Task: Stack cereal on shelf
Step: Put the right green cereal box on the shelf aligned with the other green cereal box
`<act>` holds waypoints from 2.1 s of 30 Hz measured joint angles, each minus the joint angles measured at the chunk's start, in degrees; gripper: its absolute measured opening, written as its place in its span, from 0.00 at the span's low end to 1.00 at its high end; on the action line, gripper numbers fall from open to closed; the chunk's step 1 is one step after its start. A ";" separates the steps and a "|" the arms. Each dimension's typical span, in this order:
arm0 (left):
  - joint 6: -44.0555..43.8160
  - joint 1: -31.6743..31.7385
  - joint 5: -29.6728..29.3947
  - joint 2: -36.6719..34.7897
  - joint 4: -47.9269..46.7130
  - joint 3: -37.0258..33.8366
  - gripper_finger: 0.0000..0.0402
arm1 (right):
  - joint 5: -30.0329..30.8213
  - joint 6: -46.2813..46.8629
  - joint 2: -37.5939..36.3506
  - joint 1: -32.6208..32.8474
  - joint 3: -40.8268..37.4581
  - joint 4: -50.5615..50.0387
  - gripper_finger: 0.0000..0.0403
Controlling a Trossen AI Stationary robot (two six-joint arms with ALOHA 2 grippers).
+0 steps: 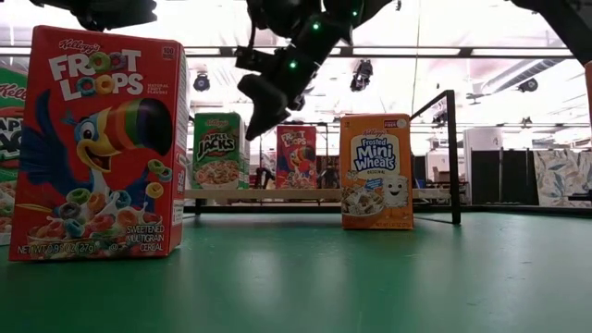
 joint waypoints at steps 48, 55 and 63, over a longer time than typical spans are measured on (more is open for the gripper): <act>0.13 0.00 0.00 0.55 0.02 0.00 0.52 | -4.32 -2.19 -0.85 -0.21 -5.84 11.09 0.03; 0.15 0.00 0.00 0.55 0.02 0.00 0.52 | -4.40 -1.45 -0.85 -0.61 -5.84 11.10 0.03; 0.15 0.00 0.00 0.55 0.02 0.00 0.52 | -8.45 -2.53 -0.85 1.93 -6.00 18.63 0.03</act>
